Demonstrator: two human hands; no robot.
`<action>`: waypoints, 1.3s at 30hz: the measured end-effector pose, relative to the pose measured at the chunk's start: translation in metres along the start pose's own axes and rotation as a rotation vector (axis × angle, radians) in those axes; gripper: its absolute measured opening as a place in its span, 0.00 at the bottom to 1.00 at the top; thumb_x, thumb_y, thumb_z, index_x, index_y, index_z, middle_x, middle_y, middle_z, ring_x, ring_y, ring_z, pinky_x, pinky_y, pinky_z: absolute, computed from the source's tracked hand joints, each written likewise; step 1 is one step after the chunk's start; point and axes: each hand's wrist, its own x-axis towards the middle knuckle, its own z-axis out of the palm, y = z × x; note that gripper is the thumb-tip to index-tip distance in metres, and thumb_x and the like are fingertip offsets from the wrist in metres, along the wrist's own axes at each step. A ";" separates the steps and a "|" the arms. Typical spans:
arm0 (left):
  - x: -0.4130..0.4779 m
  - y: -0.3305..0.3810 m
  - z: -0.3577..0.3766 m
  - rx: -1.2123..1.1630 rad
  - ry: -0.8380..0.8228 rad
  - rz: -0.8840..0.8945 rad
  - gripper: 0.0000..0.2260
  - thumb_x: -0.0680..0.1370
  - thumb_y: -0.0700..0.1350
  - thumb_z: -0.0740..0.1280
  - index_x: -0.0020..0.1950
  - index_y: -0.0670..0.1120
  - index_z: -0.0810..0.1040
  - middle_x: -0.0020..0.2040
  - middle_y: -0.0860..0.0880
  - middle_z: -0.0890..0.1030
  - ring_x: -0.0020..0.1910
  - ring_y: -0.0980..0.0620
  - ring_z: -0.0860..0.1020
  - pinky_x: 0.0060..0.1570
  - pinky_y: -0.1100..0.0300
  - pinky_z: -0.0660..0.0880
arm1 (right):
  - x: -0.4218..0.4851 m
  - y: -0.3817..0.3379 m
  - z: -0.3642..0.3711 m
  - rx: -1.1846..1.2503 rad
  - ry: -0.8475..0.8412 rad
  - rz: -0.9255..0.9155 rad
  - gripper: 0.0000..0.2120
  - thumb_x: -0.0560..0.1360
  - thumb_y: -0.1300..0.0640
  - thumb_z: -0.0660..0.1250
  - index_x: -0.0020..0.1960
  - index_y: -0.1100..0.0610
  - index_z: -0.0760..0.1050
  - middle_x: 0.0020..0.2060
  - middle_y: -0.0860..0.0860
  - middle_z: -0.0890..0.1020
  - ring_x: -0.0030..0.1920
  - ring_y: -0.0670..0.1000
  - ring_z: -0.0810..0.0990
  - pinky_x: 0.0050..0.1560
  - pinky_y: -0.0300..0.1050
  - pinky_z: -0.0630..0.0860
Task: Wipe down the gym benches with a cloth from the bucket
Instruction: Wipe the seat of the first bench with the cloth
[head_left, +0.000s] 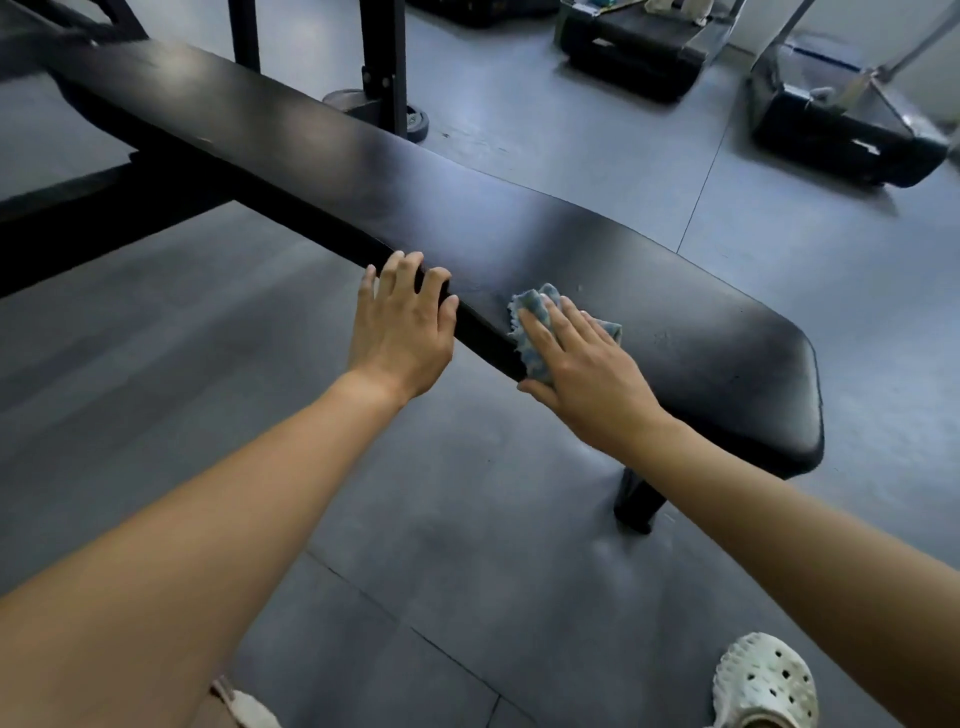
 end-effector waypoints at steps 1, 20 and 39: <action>-0.001 -0.004 -0.001 -0.005 -0.012 -0.003 0.17 0.85 0.52 0.55 0.71 0.47 0.71 0.76 0.42 0.67 0.79 0.41 0.60 0.78 0.39 0.55 | -0.003 -0.001 0.001 -0.020 -0.006 0.018 0.39 0.80 0.39 0.62 0.82 0.57 0.53 0.81 0.58 0.57 0.81 0.60 0.54 0.80 0.56 0.55; 0.020 -0.042 -0.036 -0.037 -0.367 0.183 0.24 0.86 0.47 0.55 0.83 0.46 0.59 0.83 0.45 0.57 0.83 0.44 0.52 0.81 0.47 0.53 | 0.050 -0.056 -0.015 0.000 -0.130 0.197 0.36 0.83 0.38 0.53 0.83 0.52 0.43 0.82 0.54 0.48 0.82 0.59 0.46 0.80 0.58 0.49; 0.024 -0.029 -0.062 -0.014 -0.504 0.134 0.28 0.81 0.41 0.60 0.82 0.46 0.58 0.83 0.44 0.54 0.81 0.44 0.58 0.76 0.54 0.59 | 0.081 -0.059 -0.020 0.100 -0.039 -0.006 0.35 0.83 0.46 0.62 0.83 0.52 0.47 0.82 0.55 0.49 0.82 0.58 0.49 0.79 0.53 0.53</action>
